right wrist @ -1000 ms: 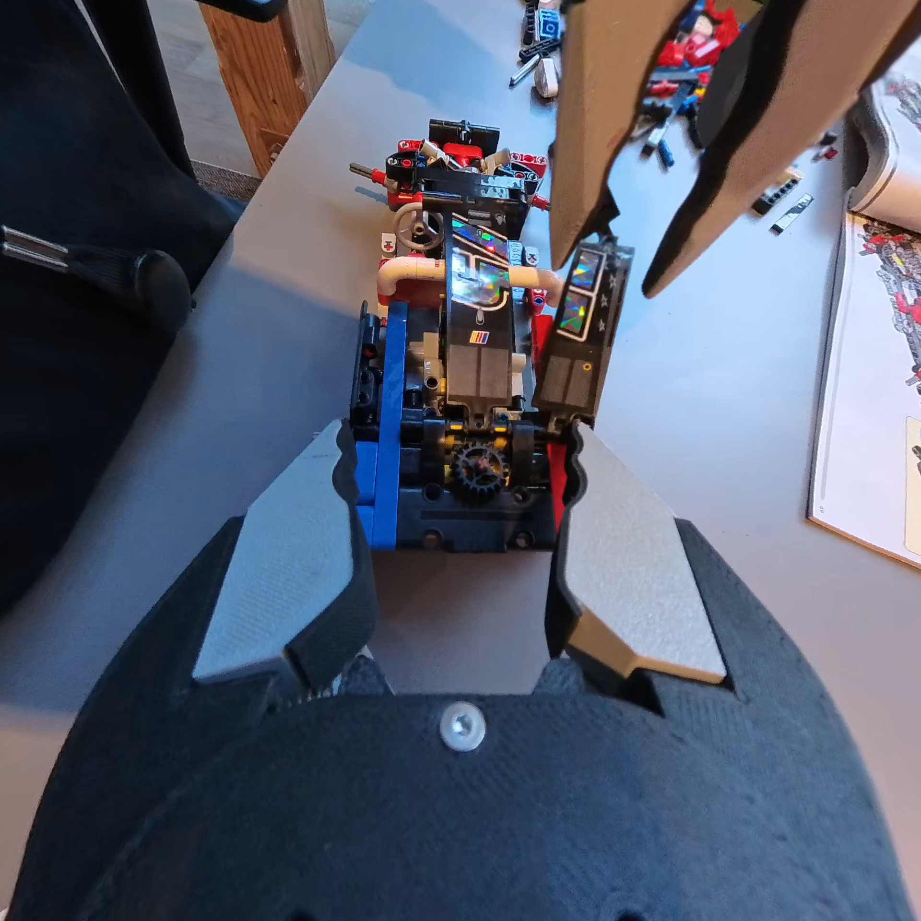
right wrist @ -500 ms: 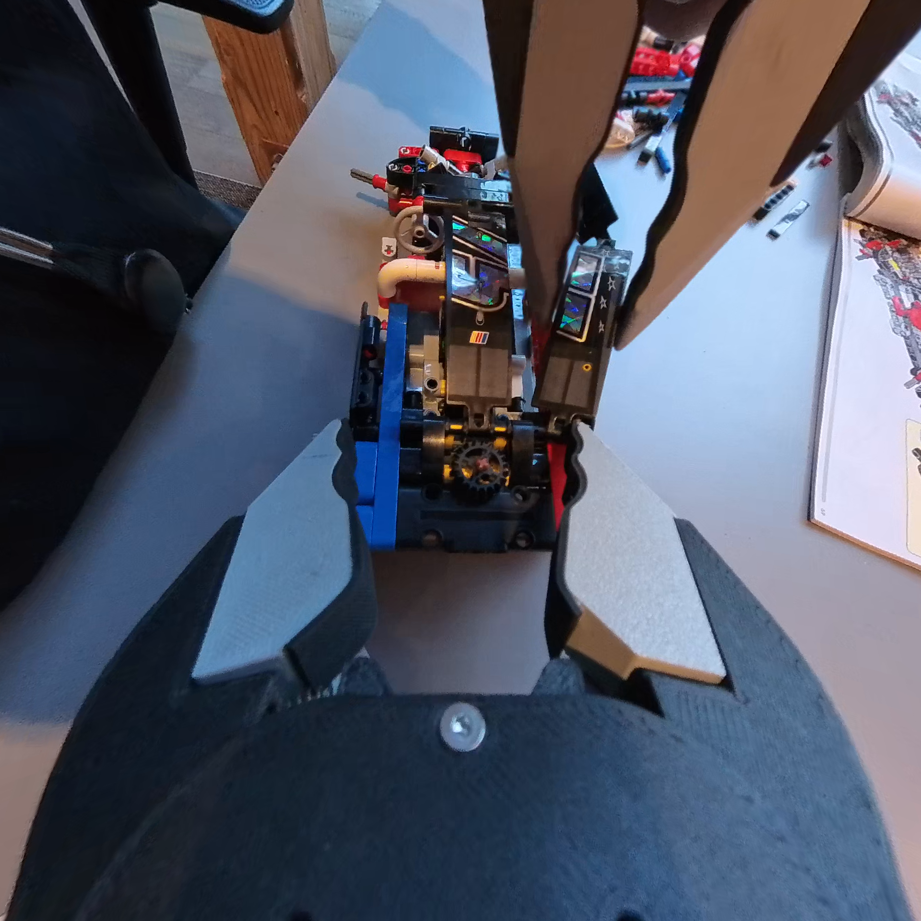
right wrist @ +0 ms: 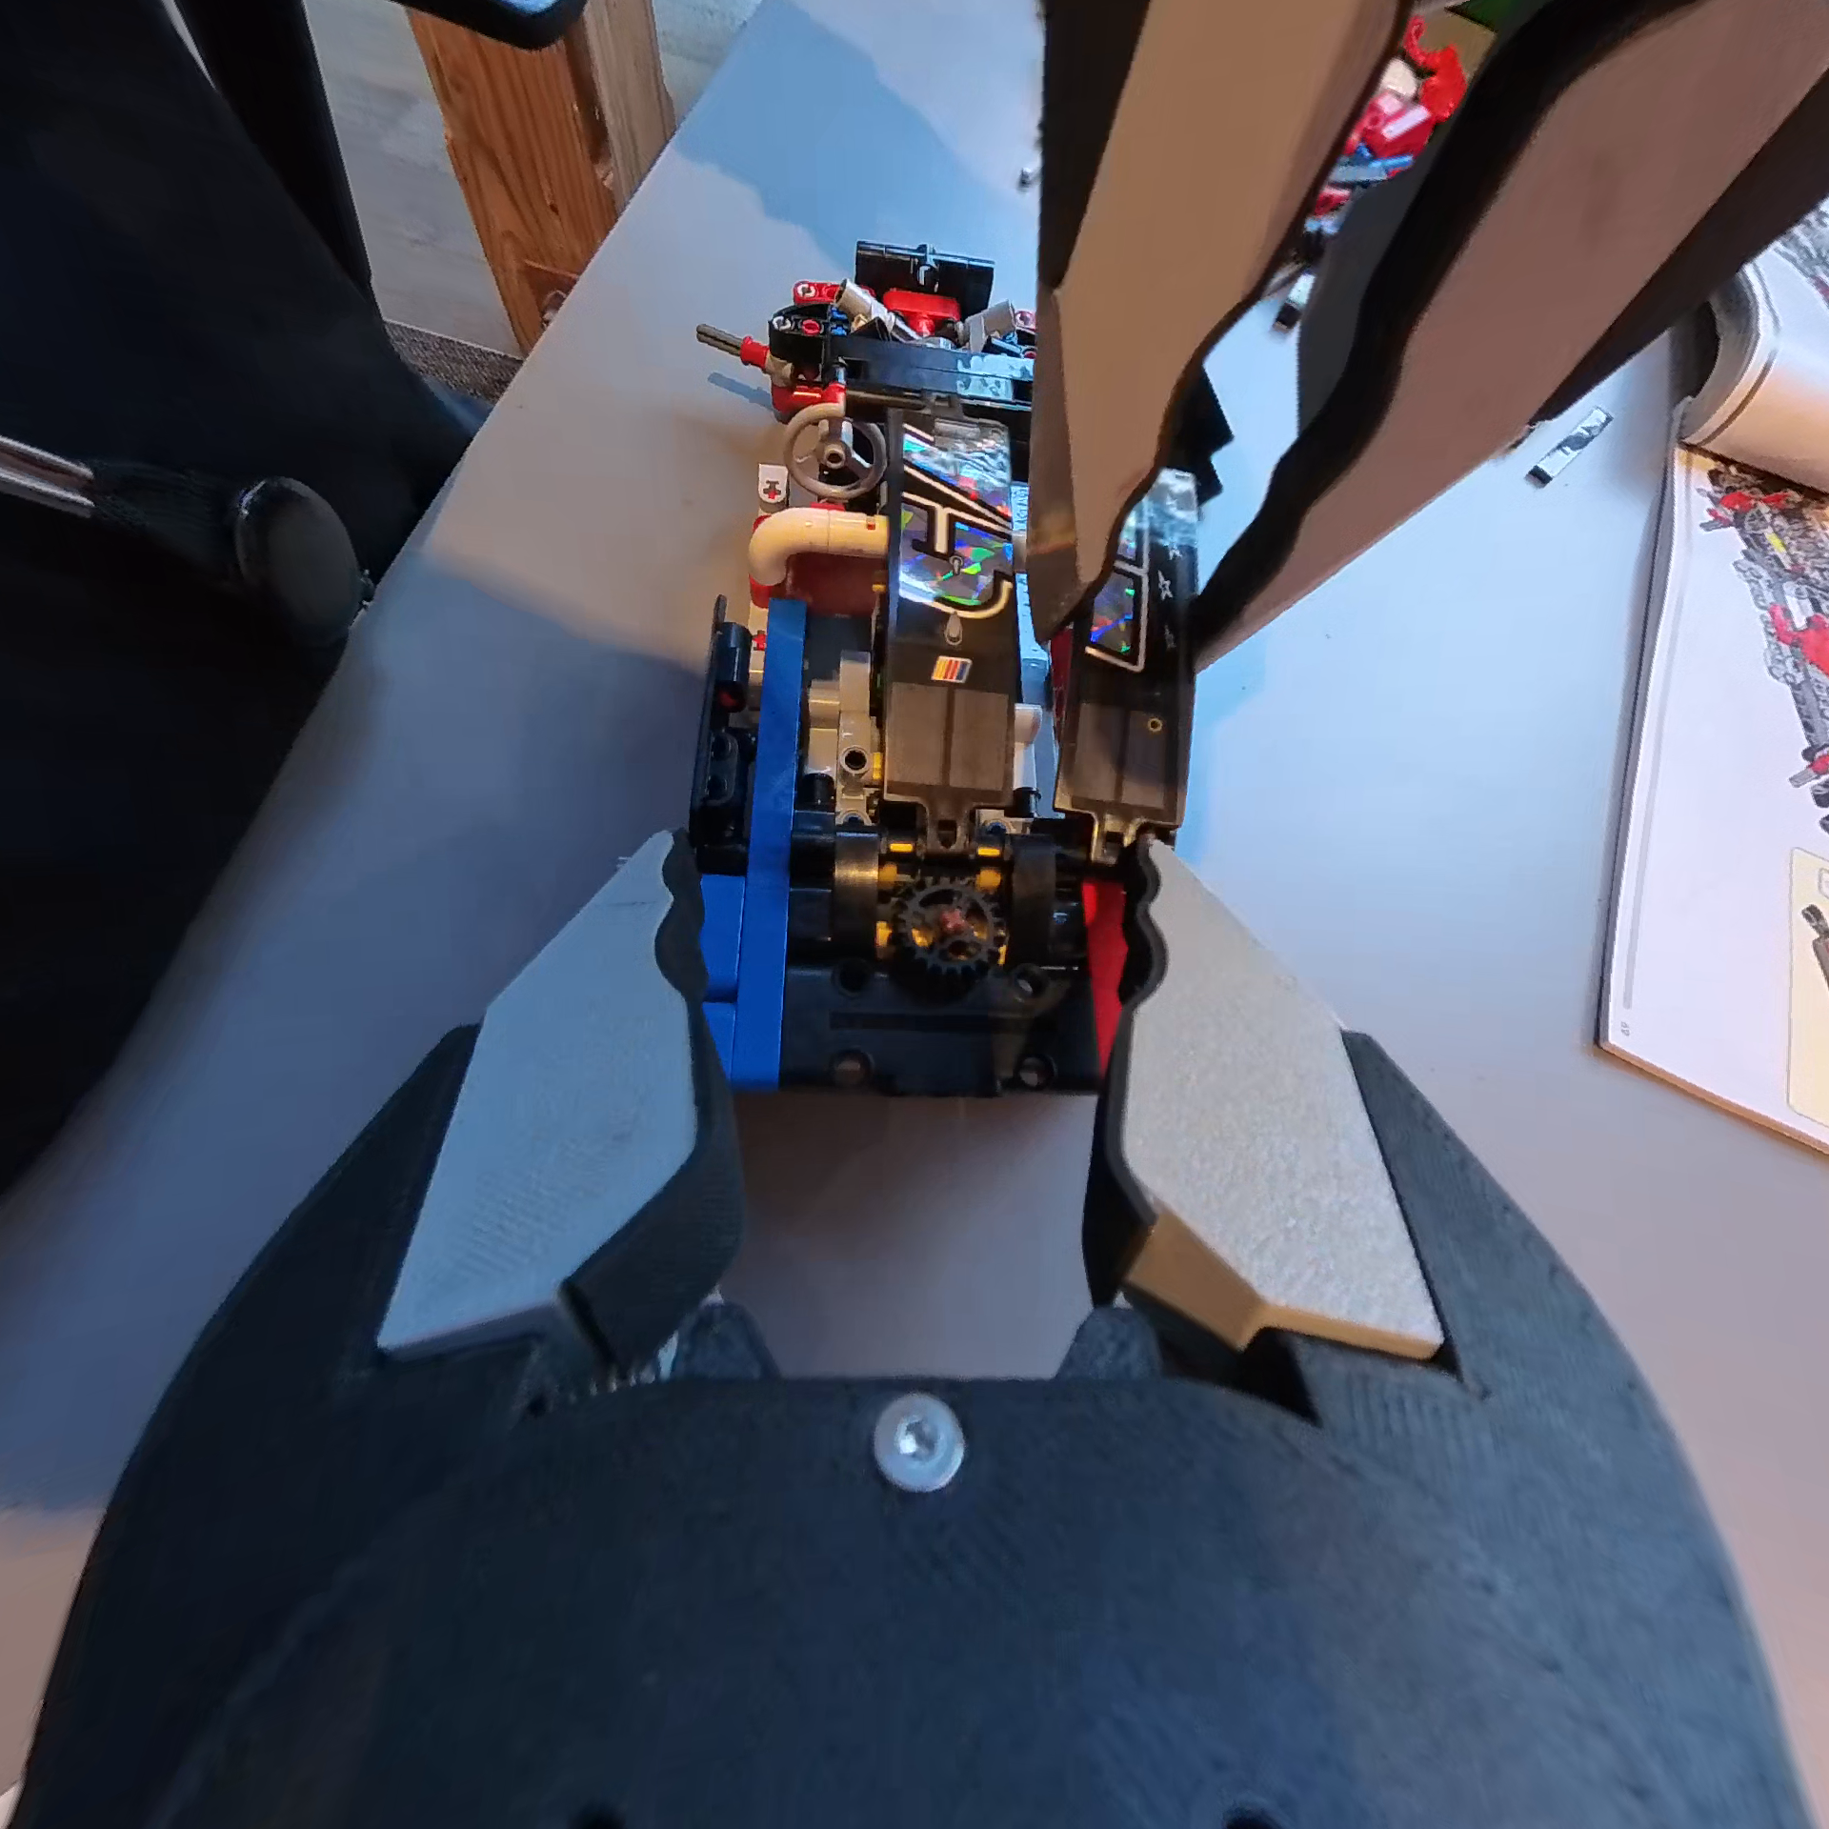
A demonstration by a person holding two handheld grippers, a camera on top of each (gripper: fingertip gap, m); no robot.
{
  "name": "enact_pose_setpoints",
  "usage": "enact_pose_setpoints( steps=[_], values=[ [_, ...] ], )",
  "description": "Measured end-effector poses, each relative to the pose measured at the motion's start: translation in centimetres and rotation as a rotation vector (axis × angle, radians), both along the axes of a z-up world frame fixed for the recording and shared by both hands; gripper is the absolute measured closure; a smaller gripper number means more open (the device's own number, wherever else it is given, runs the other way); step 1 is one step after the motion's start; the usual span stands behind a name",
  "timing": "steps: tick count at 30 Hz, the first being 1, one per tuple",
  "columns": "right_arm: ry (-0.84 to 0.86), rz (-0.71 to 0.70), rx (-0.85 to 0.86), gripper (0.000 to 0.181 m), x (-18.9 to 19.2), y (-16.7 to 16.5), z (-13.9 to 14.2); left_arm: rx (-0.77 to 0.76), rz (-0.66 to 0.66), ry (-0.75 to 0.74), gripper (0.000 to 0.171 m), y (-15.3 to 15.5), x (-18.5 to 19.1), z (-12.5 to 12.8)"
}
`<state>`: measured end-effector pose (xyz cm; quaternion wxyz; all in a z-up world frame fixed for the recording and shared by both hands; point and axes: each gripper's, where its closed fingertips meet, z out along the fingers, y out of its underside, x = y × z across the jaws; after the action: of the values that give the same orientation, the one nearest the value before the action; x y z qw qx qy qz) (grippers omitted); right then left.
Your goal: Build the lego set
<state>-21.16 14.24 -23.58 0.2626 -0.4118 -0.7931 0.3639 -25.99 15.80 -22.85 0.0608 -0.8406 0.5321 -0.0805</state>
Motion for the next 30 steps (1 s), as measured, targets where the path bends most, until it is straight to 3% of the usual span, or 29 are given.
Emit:
enact_pose_setpoints(
  steps=[7, 14, 30],
  values=[
    [0.005, 0.003, 0.013, 0.099, 0.0, -0.1, 0.0, 0.081, -0.08, 0.1, 0.148, 0.2, -0.4, 0.0],
    [0.011, 0.003, 0.01, 0.098, -0.1, -0.1, 0.0, 0.076, 0.08, 0.149, 0.148, -0.3, -0.4, 0.2],
    [0.003, 0.03, -0.011, 0.098, 0.1, -0.7, 0.0, -0.122, 0.186, 0.095, 0.149, -1.9, -0.3, 0.0]
  ],
)
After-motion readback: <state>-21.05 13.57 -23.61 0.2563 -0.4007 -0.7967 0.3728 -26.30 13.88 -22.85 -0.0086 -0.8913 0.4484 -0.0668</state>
